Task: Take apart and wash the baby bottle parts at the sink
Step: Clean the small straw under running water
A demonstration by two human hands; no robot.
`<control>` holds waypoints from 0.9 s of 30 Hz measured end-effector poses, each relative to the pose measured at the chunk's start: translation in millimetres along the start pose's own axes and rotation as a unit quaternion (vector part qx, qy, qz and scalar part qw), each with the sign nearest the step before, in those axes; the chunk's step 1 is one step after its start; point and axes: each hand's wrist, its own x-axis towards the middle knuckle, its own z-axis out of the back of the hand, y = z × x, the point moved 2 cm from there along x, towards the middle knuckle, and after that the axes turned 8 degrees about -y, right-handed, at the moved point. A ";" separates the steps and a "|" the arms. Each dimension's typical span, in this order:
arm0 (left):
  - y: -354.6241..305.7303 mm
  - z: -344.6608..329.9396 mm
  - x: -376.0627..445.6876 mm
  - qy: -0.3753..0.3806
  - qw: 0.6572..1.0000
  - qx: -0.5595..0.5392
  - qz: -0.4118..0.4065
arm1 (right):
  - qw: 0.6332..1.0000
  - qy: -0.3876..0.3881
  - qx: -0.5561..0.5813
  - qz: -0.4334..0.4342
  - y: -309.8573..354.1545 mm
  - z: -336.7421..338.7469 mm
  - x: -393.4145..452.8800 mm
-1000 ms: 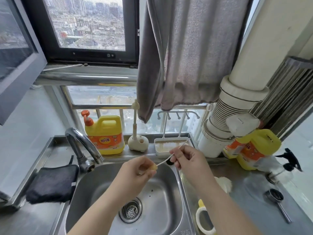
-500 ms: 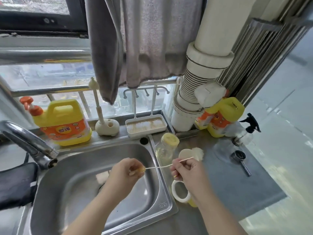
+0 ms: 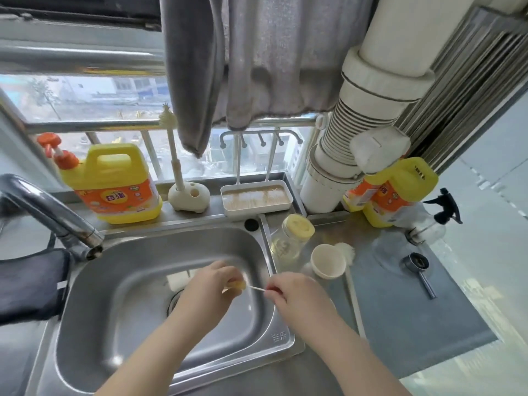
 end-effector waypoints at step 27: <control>170.2 110.2 -60.4 -0.202 0.929 -0.067 0.303 | 0.952 0.134 0.254 -0.105 141.1 -121.0 77.8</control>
